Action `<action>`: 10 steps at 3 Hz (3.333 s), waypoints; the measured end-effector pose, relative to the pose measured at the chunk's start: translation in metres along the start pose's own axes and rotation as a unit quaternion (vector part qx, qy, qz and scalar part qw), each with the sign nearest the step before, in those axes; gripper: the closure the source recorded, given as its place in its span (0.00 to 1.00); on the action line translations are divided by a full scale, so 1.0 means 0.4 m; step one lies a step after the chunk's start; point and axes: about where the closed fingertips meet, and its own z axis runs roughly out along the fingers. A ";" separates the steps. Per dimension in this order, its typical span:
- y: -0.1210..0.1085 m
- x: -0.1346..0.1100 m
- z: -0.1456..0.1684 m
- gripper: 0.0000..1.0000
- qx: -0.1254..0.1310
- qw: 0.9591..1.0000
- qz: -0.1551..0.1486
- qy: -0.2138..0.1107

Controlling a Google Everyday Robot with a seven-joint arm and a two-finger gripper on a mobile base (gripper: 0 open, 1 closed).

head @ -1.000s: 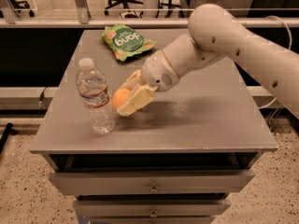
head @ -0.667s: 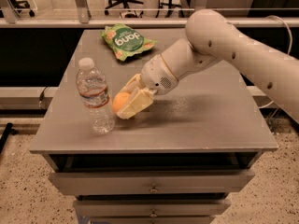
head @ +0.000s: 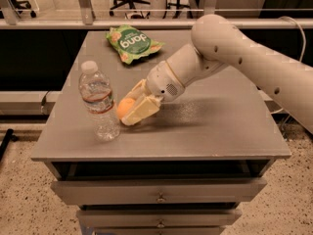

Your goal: Move orange near water bottle

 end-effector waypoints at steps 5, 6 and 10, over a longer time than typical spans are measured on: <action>-0.014 0.019 -0.175 0.00 0.073 0.997 -0.004 0.018; -0.006 0.017 -0.210 0.00 0.084 0.996 -0.005 0.019; -0.018 0.092 -0.409 0.00 0.145 0.989 0.006 0.016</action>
Offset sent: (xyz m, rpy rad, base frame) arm 0.0145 -0.0091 -0.0075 -0.0054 -0.0004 -0.0096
